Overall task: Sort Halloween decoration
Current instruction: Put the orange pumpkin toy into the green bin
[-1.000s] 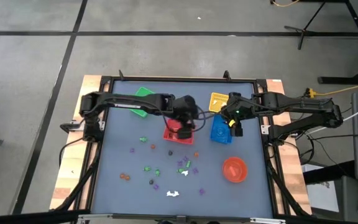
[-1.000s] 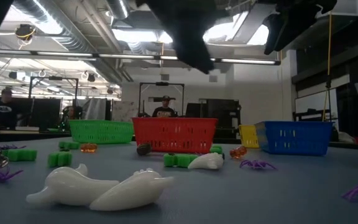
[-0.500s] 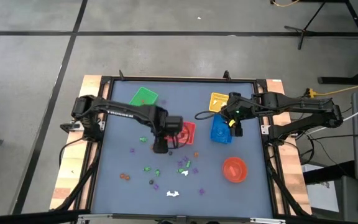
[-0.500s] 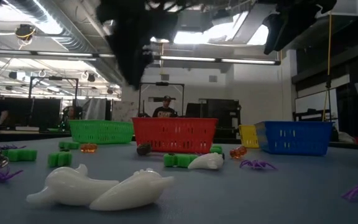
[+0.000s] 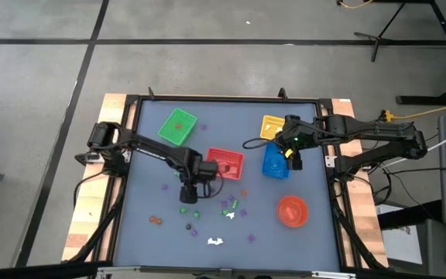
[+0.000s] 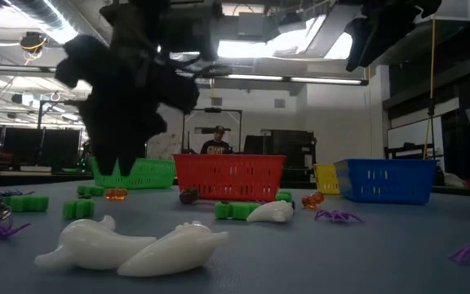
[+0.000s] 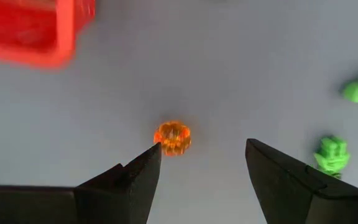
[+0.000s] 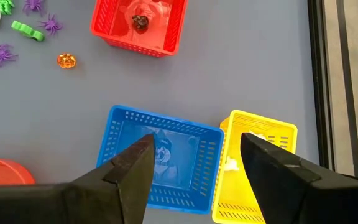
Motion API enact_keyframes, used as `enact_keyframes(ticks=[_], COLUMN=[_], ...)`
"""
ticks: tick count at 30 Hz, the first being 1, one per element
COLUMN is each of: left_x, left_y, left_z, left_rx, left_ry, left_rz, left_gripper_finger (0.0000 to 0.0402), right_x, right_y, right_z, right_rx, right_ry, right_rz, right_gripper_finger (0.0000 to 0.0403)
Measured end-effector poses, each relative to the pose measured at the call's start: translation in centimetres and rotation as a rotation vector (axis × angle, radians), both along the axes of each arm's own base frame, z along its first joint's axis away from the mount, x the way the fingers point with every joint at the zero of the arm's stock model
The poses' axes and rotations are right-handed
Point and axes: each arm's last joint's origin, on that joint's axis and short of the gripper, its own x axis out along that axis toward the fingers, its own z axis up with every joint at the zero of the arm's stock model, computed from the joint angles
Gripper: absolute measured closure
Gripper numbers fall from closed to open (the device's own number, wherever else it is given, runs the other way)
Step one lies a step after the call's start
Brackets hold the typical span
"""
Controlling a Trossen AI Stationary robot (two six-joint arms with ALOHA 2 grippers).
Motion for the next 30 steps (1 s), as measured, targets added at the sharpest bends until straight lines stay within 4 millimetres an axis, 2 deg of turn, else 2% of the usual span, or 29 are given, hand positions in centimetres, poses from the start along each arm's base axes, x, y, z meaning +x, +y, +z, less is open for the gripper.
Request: enact_keyframes(ticks=[6,23,30], left_x=[-0.8,-0.4,-1.3], left_y=[0.2,0.3,0.4], left_z=[-1.5,-1.8,-3.0], left_rx=[0.036,0.083,0.082], left_ry=[0.009,-0.041,-0.018], left_rz=[0.045,0.048,0.057], left_gripper_finger=[0.0184,0.0184,0.0184], right_x=[0.0,0.0,0.0], right_y=[0.0,0.0,0.0], right_z=[0.0,0.0,0.0], right_rx=[0.000,0.000,0.000], right_ry=[0.000,0.000,0.000], right_rz=[0.000,0.000,0.000], right_gripper_finger=[0.0166,0.0166,0.0166])
